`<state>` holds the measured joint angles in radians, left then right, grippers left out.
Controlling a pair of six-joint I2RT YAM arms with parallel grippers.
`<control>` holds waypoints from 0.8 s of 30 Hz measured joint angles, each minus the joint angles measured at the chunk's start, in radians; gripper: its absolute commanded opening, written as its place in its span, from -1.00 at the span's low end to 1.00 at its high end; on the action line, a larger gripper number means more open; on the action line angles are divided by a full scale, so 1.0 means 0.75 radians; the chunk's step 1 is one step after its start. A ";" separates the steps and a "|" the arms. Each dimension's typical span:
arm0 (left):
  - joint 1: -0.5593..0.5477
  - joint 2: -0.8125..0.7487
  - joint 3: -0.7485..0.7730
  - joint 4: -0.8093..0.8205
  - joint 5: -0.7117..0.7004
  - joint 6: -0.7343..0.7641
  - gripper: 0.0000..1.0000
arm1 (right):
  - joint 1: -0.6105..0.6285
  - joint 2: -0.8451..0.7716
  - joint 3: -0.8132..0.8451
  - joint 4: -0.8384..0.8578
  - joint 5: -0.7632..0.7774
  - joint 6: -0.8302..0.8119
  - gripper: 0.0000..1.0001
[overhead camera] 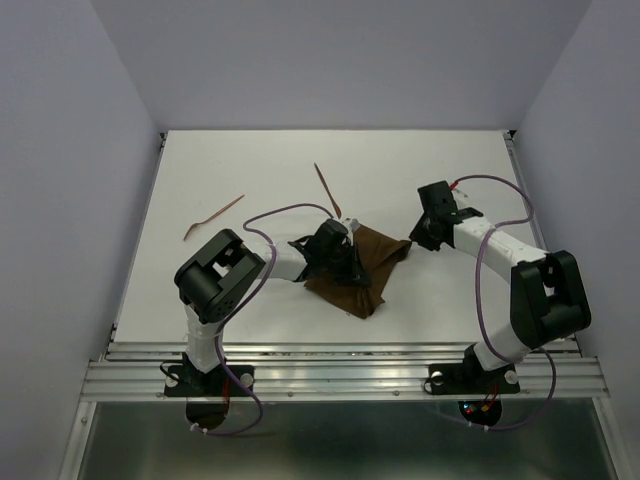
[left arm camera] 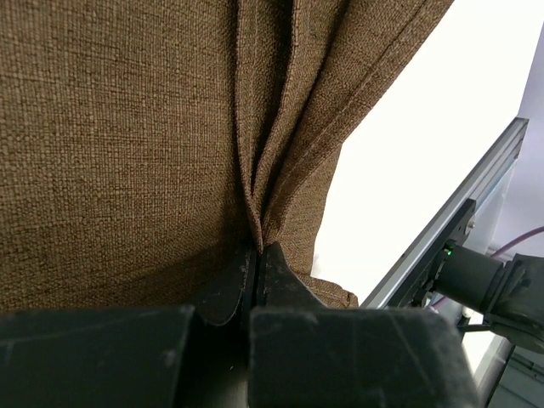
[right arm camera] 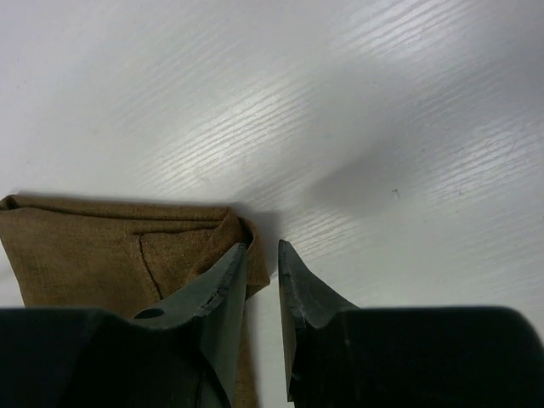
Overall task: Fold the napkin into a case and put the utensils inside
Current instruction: Fold the lower triangle-folded napkin at the center of the board.
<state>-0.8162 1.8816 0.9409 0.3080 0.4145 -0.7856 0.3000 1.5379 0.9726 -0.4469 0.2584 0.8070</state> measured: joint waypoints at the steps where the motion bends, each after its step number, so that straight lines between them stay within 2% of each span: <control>1: 0.000 0.004 0.000 0.003 0.004 -0.001 -1.00 | 0.001 0.000 -0.003 0.003 -0.007 -0.003 -0.36; 4: 0.001 0.007 0.001 0.008 0.012 -0.001 -1.00 | 0.001 0.002 -0.008 0.009 -0.021 -0.010 -0.32; 16: 0.001 0.009 0.001 0.009 0.023 0.004 -1.00 | -0.071 0.080 -0.074 0.059 -0.034 0.032 -0.44; 24: 0.001 0.009 0.001 0.008 0.028 0.004 -1.00 | -0.071 0.108 -0.127 0.177 -0.114 0.046 -0.42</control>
<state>-0.8158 1.8881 0.9413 0.3141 0.4358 -0.7826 0.2470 1.6192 0.8772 -0.3141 0.1726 0.8417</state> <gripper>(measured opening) 0.041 0.282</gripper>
